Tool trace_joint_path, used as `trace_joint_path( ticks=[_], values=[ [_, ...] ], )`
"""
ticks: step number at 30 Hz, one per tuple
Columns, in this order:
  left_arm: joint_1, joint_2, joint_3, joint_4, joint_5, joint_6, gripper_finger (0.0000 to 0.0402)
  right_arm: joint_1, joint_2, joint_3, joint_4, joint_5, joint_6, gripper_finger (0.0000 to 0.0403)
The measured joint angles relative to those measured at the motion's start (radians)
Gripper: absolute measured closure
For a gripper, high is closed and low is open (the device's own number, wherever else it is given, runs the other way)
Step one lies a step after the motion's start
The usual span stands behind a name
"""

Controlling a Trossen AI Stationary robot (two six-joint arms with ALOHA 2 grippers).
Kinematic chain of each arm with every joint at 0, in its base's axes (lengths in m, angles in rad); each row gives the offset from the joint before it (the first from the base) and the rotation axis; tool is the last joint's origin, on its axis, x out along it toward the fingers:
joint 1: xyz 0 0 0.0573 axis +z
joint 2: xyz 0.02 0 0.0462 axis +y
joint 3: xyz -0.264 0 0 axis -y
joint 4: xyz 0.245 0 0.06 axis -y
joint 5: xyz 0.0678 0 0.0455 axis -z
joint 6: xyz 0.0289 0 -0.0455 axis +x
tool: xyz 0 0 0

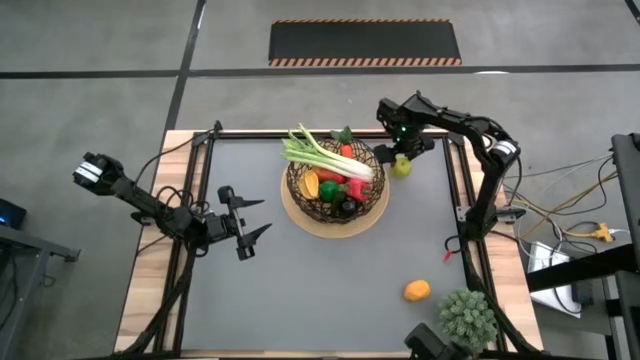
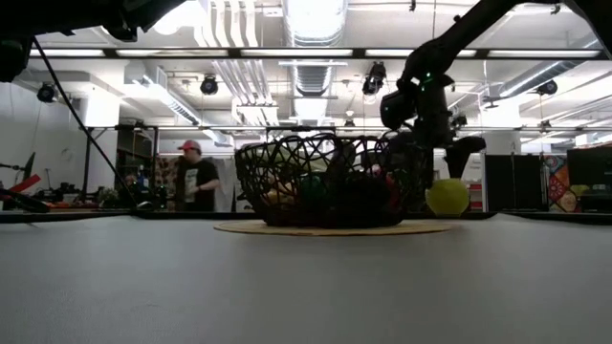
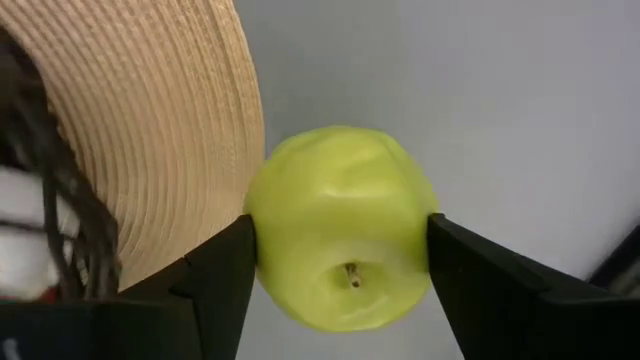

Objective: Build produce basket
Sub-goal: Put the apple into the basket

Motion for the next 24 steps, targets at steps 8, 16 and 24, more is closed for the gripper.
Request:
trace_joint_path(
  ticks=[8,16,24],
  values=[
    [0.0,0.0,0.0,0.0,0.0,0.0,0.0134,-0.002,-0.058,0.121,-0.157,0.008,-0.017,0.0149],
    [0.0,0.0,0.0,-0.002,0.0,0.0,0.0134,0.031,-0.129,0.284,-0.289,0.011,0.017,0.0149],
    [0.0,0.0,0.0,-0.001,0.0,0.0,0.0134,0.147,-0.149,0.427,-0.317,0.006,0.079,0.0149]
  ],
)
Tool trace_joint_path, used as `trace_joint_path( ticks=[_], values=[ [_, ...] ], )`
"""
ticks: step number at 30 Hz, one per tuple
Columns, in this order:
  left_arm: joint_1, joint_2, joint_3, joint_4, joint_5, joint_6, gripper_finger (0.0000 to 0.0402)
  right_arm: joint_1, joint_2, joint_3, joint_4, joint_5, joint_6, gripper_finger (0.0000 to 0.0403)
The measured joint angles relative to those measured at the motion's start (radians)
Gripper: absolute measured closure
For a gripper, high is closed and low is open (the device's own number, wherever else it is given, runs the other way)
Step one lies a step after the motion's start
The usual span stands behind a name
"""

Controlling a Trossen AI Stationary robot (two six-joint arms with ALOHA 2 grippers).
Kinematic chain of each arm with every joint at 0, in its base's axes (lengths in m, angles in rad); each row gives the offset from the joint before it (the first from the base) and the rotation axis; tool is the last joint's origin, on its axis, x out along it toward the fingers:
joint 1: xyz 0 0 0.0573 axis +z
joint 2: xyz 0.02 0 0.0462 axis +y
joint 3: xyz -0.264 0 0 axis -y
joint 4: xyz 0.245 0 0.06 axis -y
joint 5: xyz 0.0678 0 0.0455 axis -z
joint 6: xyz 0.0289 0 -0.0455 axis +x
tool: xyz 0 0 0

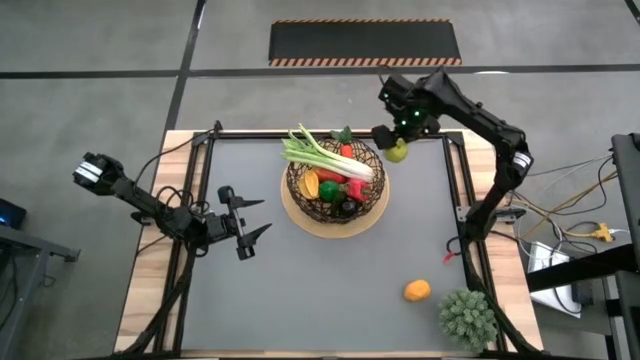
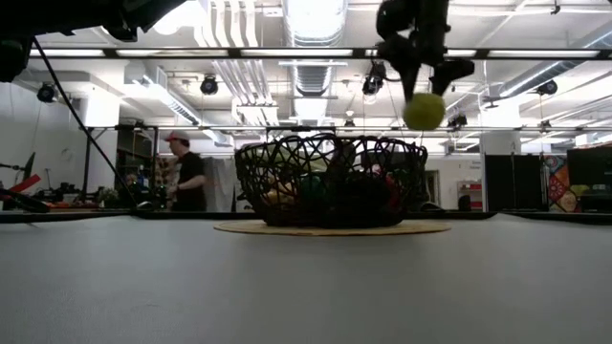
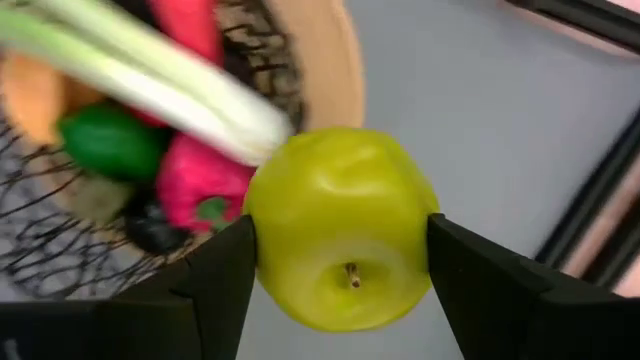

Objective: Build produce basket
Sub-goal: Put the apple into the basket

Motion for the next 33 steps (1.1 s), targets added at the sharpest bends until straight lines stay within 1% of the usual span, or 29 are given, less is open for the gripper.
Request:
trace_joint_path(
  ticks=[8,13,20,33],
  values=[
    [0.0,0.0,0.0,0.0,0.0,0.0,0.0134,0.143,0.074,0.146,-0.001,-0.033,0.012,0.0149],
    [0.0,0.0,0.0,0.0,0.0,0.0,0.0134,0.2,0.131,0.209,-0.002,-0.034,0.01,0.0149],
    [0.0,0.0,-0.001,0.0,0.0,0.0,0.0134,0.209,0.202,0.21,-0.035,-0.027,0.008,0.0149],
    [0.0,0.0,-0.002,0.0,0.0,0.0,0.0134,0.2,0.339,0.209,-0.006,-0.024,-0.062,0.0149]
  ],
)
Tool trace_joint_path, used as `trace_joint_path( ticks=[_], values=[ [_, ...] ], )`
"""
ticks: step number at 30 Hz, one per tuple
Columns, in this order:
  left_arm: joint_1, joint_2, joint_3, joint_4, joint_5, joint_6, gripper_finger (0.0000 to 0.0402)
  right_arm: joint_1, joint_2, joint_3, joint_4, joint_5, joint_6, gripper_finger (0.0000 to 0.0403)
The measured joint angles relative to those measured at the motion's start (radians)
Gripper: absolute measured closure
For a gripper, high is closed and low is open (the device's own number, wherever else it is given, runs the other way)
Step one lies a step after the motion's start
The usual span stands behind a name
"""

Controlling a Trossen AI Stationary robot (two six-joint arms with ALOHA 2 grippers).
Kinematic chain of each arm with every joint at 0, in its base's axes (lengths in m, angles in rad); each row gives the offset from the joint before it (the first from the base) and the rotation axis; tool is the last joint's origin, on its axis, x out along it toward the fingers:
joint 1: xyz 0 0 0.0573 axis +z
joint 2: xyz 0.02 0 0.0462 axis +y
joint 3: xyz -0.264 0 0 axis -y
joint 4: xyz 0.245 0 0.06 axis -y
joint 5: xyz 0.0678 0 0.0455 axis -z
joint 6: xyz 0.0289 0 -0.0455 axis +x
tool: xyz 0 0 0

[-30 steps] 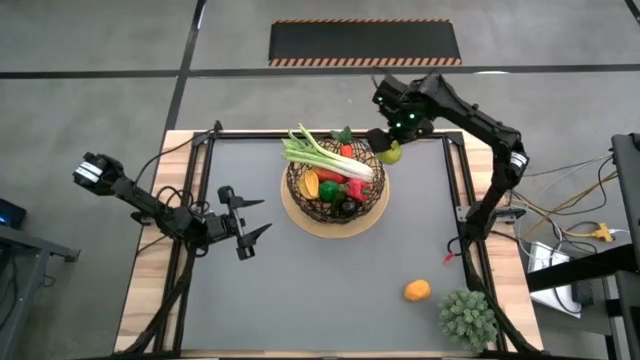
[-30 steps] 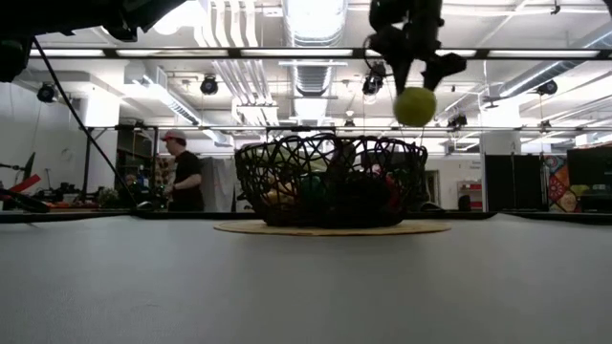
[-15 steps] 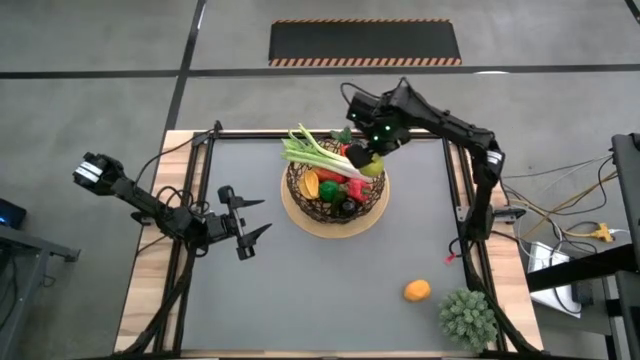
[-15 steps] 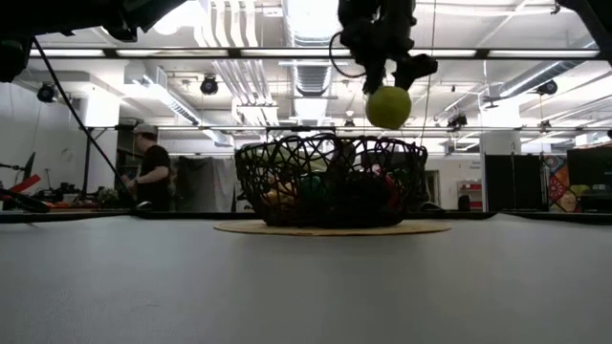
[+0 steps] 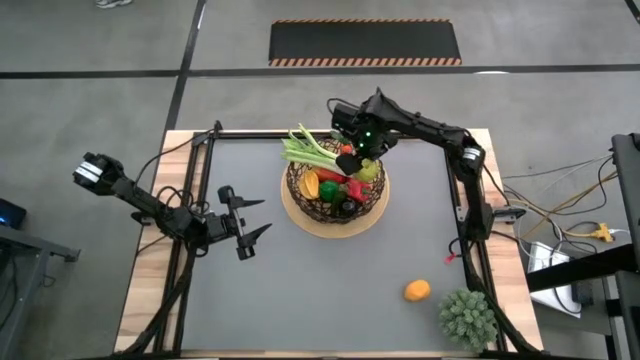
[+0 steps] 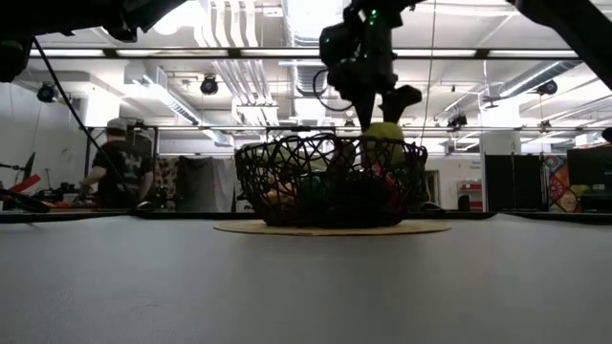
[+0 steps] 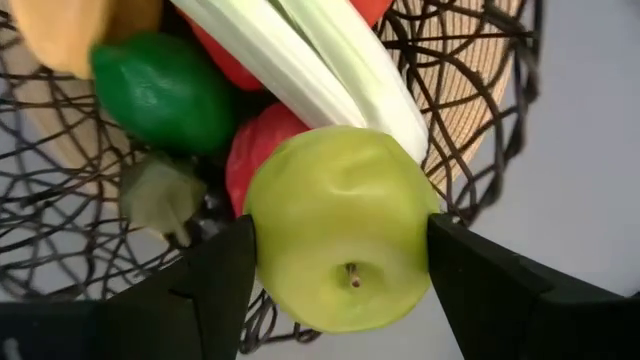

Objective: Build produce basket
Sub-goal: Put the apple into the basket

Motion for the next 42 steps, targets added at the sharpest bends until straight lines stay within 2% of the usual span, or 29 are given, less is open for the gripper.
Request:
trace_joint_path(
  ticks=[11,23,42],
  values=[
    [0.0,0.0,-0.001,0.0,0.0,0.0,0.0134,0.002,0.086,0.0,-0.001,-0.013,-0.058,0.0149],
    [0.0,0.0,-0.004,0.0,0.0,0.0,0.0134,0.0,0.082,0.0,0.014,0.003,-0.078,0.0101],
    [0.0,0.0,-0.004,0.0,0.0,0.0,0.0134,0.0,0.075,-0.001,-0.039,-0.009,-0.077,0.0097]
  ],
)
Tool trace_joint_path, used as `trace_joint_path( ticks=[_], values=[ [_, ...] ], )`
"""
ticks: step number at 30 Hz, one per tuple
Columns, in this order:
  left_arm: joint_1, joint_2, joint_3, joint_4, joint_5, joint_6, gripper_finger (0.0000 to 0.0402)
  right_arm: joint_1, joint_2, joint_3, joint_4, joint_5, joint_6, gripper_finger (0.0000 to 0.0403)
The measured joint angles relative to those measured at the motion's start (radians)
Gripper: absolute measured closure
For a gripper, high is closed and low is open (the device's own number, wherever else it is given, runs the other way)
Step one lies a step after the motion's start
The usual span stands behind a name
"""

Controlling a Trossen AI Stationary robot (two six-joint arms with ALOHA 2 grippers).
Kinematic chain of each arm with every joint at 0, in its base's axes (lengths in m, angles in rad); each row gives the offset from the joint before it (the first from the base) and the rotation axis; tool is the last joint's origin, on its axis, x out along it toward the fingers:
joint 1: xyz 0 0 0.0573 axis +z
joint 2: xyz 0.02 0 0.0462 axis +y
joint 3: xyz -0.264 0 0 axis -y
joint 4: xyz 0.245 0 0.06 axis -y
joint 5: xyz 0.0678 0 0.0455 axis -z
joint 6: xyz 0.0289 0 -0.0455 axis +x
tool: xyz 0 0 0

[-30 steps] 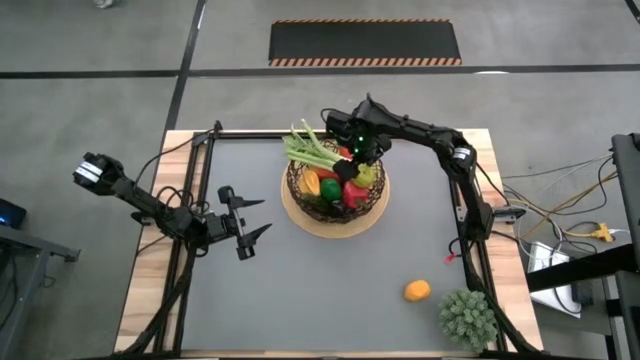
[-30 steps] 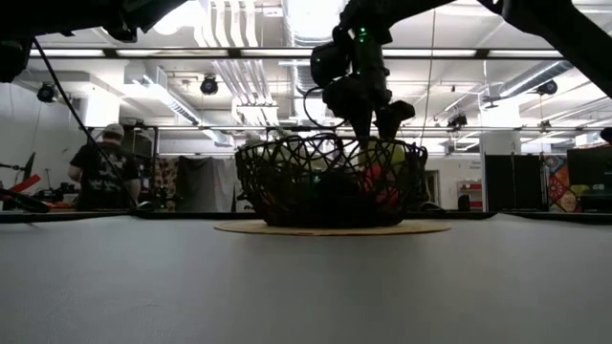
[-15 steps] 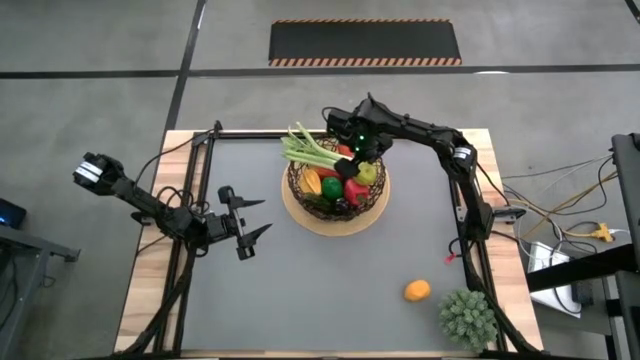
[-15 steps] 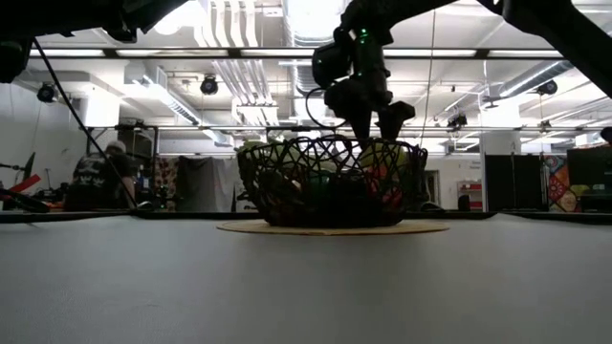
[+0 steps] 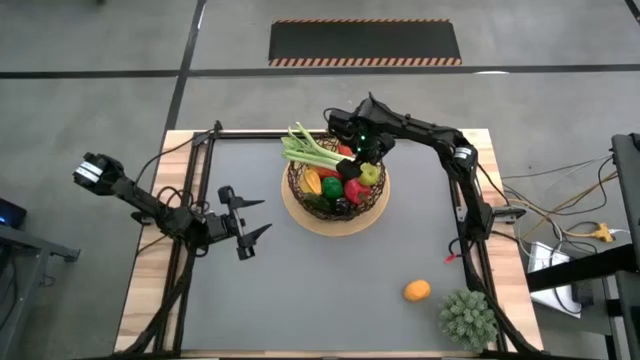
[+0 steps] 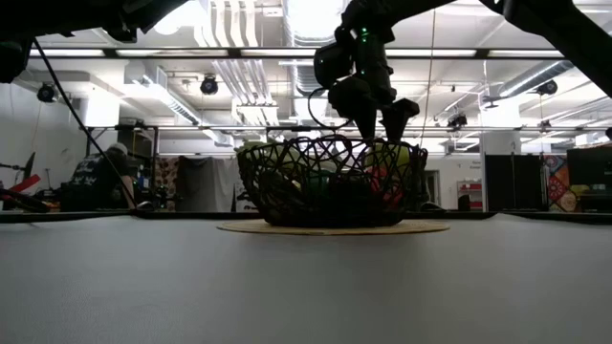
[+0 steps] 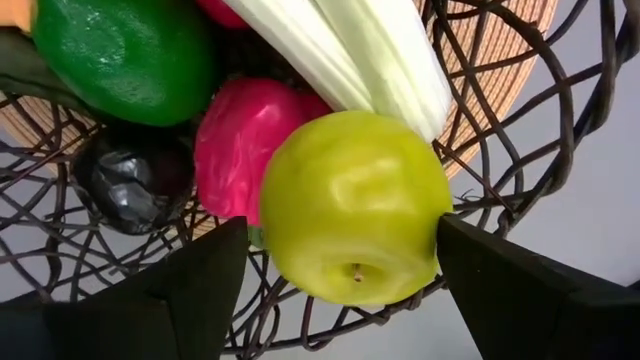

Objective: Build produce basket
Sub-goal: Put the apple into the basket, then put the lemon into the basket

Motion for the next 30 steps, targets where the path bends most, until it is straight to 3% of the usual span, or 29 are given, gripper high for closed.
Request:
trace_joint_path(
  ticks=[15,22,30],
  values=[
    [0.0,0.0,0.001,0.0,0.0,0.0,0.0134,0.023,-0.019,0.151,0.007,0.028,-0.002,0.0097],
    [0.0,0.0,0.001,0.0,0.0,0.0,0.0134,0.169,-0.107,0.135,0.111,0.171,-0.048,0.0097],
    [0.0,0.0,0.023,0.003,0.004,-0.034,0.0134,0.415,-0.199,0.079,0.297,0.322,-0.107,0.0097]
  ],
)
